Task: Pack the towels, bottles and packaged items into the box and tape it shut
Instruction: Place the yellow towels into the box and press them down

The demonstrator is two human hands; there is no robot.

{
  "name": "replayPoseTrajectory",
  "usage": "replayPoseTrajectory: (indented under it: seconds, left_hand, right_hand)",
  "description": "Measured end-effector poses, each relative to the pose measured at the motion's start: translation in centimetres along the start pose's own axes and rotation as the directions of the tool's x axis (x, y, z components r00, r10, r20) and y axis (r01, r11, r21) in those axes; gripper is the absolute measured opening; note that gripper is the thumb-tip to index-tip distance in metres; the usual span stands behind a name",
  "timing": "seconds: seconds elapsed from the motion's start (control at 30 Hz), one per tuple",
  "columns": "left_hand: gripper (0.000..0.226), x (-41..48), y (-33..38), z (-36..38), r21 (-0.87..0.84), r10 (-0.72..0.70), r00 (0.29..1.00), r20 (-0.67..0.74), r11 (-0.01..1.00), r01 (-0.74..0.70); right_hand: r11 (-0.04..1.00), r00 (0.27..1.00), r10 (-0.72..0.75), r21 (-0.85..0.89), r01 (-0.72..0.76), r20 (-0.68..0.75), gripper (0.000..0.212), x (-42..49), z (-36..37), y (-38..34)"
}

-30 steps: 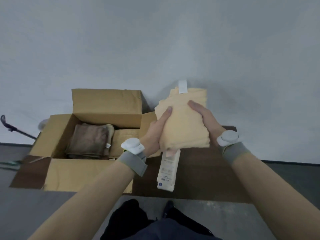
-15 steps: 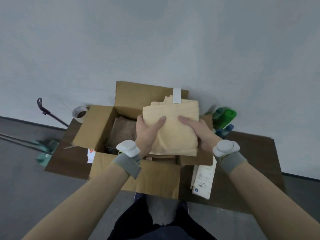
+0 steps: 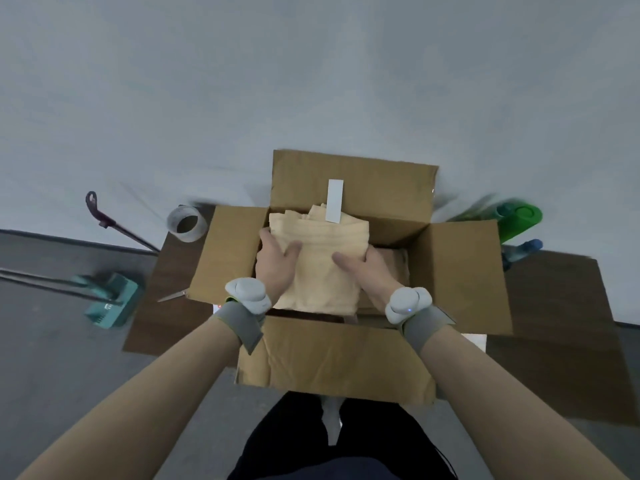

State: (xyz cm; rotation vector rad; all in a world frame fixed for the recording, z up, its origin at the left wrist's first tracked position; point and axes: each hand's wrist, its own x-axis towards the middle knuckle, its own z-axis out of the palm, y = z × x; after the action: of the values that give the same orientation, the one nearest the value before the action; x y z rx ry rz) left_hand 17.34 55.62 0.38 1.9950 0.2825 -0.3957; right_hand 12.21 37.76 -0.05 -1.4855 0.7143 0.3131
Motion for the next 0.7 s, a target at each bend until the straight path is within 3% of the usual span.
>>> replayPoseTrajectory:
  seconds: [0.07, 0.17, 0.23, 0.27, 0.33, 0.4, 0.47, 0.53, 0.6, 0.7]
  left_hand:
    - [0.049, 0.2, -0.2, -0.4, 0.108, 0.009, 1.000, 0.029, 0.994, -0.012]
    - [0.066, -0.3, -0.1, -0.3, 0.247, 0.090, 0.995, 0.048, 0.964, -0.099]
    - [0.079, -0.7, 0.0, -0.1, 0.374, 0.194, 0.980, 0.041, 0.907, -0.195]
    - [0.082, -0.9, 0.1, -0.2, 0.450, 0.281, 0.959, 0.029, 0.853, -0.264]
    - [0.085, -0.8, 0.6, -0.2, 0.610, 0.469, 0.881, 0.062, 0.681, -0.405]
    - [0.082, -0.5, 1.0, -0.2, 0.685, 0.557, 0.803, 0.211, 0.502, -0.528]
    - [0.077, -0.1, 1.2, -0.1, 0.630, 0.509, 0.766, 0.393, 0.458, -0.627]
    - [0.077, 0.3, 1.2, 0.0, 0.571, 0.354, 0.770, 0.531, 0.522, -0.634]
    - [0.093, 0.8, 0.9, 0.1, 0.615, 0.202, 0.776, 0.597, 0.507, -0.605]
    - [0.124, 1.6, 0.6, -0.2, 0.673, 0.044, 0.748, 0.662, 0.403, -0.620]
  right_hand:
    - [0.999, 1.000, 0.023, -0.040, -0.022, 0.009, 0.036, 0.5, 0.7, 0.7]
    - [0.996, 1.000, 0.031, -0.082, -0.030, 0.006, 0.031, 1.0, 1.0, 1.6]
    - [0.987, 1.000, 0.021, -0.157, -0.023, -0.019, 0.046, 1.4, 1.1, 1.9]
    - [0.973, 0.999, 0.000, -0.229, -0.009, -0.042, 0.064, 1.7, 1.3, 2.1]
    - [0.931, 0.992, -0.081, -0.363, 0.040, -0.100, 0.098, 1.9, 1.6, 2.1]
    - [0.886, 0.964, -0.212, -0.448, 0.122, -0.157, 0.110, 1.8, 1.4, 1.9]
    - [0.815, 0.920, -0.357, -0.536, 0.221, -0.162, 0.105, 1.7, 1.0, 1.9]
    - [0.726, 0.890, -0.444, -0.622, 0.293, -0.100, 0.085, 1.6, 0.4, 1.8]
    - [0.653, 0.879, -0.476, -0.674, 0.345, -0.012, 0.067, 1.4, -0.5, 1.6]
    - [0.624, 0.895, -0.430, -0.678, 0.389, 0.119, 0.073, 1.1, -1.5, 1.4]
